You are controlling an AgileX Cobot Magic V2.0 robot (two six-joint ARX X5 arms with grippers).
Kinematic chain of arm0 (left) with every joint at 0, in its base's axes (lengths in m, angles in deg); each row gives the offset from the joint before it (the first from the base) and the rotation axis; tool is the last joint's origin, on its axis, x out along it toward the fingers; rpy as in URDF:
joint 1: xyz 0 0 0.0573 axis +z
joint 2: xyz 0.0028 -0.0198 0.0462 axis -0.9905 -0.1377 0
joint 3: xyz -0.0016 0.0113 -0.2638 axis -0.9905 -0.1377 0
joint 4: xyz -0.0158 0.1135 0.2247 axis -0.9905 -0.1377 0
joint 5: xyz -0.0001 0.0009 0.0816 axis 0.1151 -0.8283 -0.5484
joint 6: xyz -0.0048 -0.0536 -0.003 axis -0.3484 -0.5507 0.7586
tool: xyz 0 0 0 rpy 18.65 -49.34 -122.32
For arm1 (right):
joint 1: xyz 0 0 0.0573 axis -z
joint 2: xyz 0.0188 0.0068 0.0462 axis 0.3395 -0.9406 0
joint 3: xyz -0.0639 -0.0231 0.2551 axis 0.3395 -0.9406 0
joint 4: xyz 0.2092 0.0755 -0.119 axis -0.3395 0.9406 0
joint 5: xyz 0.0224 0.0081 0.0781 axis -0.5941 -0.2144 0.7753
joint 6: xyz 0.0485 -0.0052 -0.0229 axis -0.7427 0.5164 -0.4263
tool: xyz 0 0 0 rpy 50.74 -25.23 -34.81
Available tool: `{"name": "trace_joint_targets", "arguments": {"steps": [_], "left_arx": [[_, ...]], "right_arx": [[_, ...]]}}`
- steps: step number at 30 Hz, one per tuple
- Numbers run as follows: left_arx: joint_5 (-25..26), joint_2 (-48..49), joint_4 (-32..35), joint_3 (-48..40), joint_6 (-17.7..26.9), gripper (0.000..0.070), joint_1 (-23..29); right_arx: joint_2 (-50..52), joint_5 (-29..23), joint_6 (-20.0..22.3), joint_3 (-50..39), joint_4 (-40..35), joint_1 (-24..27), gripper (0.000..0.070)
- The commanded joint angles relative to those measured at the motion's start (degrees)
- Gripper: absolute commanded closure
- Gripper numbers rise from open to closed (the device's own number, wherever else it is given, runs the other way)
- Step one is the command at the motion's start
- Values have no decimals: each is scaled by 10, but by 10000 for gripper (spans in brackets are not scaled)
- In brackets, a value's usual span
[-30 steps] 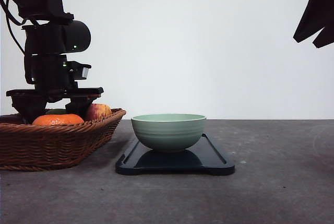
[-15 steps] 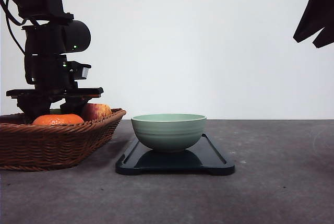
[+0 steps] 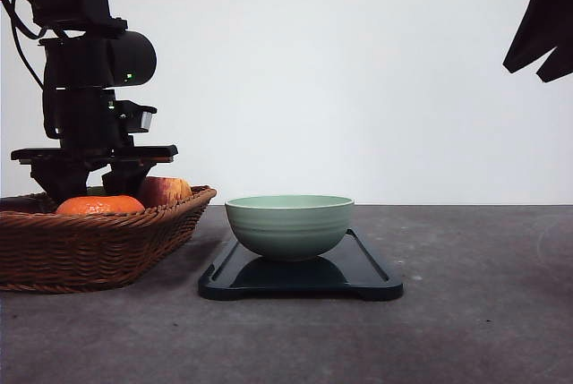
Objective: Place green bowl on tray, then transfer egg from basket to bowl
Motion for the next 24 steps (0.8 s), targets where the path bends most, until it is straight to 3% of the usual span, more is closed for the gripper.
{"name": "trace_joint_targets", "arguments": {"steps": [1, 8, 13, 19, 24], "left_arx": [[-2, 18, 0, 16, 0, 539, -1], [4, 96, 8, 16, 0, 539, -3], [53, 142, 49, 16, -9, 538, -24], [95, 149, 99, 16, -45, 467, -73], [95, 131, 134, 16, -46, 466, -130]], "right_arx": [[-3, -3, -5, 2, -2, -2, 445], [-3, -3, -5, 2, -1, -2, 445], [-3, -3, -4, 2, -1, -2, 446], [-3, -2, -4, 2, -1, -2, 446], [-3, -2, -4, 2, -1, -2, 445]]}}
